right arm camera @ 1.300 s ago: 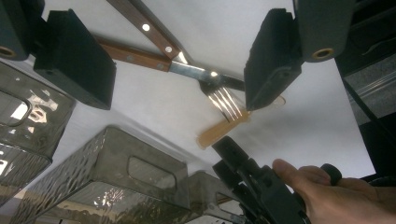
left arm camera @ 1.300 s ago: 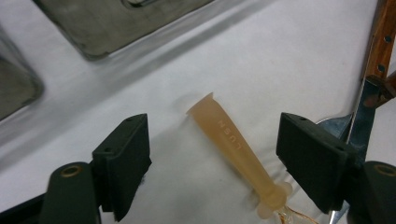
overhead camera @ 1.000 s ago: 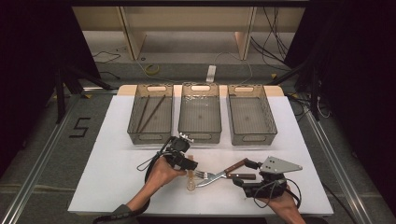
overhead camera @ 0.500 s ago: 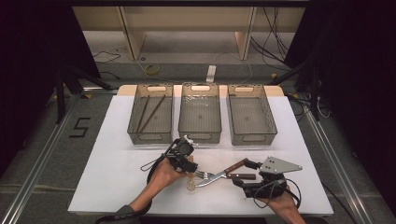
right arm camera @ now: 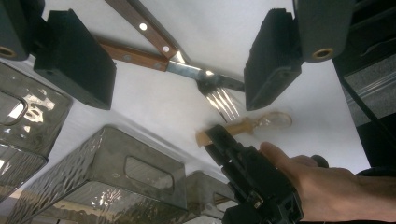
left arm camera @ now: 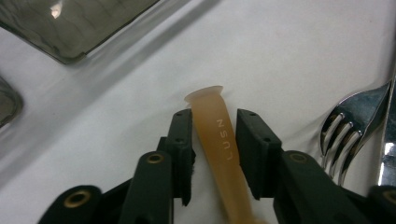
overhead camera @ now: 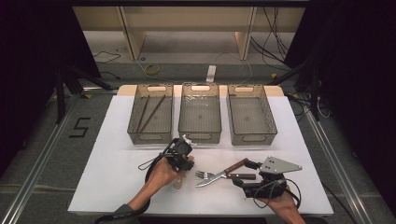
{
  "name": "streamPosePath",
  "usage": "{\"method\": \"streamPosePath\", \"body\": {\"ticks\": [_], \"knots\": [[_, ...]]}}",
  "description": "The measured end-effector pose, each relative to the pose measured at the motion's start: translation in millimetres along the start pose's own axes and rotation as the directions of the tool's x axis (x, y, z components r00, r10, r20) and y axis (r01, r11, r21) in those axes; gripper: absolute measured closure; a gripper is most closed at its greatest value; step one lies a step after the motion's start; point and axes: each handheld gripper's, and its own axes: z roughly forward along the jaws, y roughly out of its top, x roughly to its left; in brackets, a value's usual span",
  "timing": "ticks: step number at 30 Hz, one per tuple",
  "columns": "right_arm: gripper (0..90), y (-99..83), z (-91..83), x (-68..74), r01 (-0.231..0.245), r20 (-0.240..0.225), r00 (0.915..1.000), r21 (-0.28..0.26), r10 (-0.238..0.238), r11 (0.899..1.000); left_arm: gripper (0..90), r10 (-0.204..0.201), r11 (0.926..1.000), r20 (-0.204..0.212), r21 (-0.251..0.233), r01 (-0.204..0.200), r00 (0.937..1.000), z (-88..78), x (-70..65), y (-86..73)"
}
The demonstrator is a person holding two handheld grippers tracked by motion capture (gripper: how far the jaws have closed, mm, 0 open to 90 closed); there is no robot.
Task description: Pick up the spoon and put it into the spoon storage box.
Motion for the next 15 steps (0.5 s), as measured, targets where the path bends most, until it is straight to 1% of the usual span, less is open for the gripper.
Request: {"method": "streamPosePath", "body": {"ticks": [1,2,4,10,12,15], "knots": [[26.0,0.0,0.0,0.0,0.0,0.0,1.0,0.0,0.0,1.0,67.1,0.002,1.0,0.003,0.0,-0.002,1.0,-0.2,0.7,-0.2],[25.9,0.0,0.0,0.0,0.0,0.0,1.0,0.0,0.0,1.0,70.3,0.0,1.0,0.003,-0.001,0.0,1.0,-0.3,1.2,-0.4],[26.0,0.0,0.0,0.0,0.0,0.0,1.0,0.0,0.0,1.0,72.0,0.003,1.0,0.006,-0.001,-0.003,1.0,-0.7,2.4,-0.6],[25.9,0.0,-0.2,0.0,-0.001,0.0,1.0,-0.001,0.001,1.0,72.9,0.011,0.9999,0.022,-0.004,-0.011,0.9997,-1.0,5.0,-0.8],[26.0,0.0,-0.3,-0.1,0.001,-0.001,1.0,-0.001,-0.001,1.0,73.0,0.002,1.0,0.03,-0.006,-0.002,0.9996,-1.0,5.9,-0.9],[26.0,0.0,-0.2,0.0,0.0,-0.001,1.0,0.0,0.0,1.0,73.1,0.011,0.9999,0.035,0.0,-0.011,0.9993,-2.0,7.5,-1.1]]}}
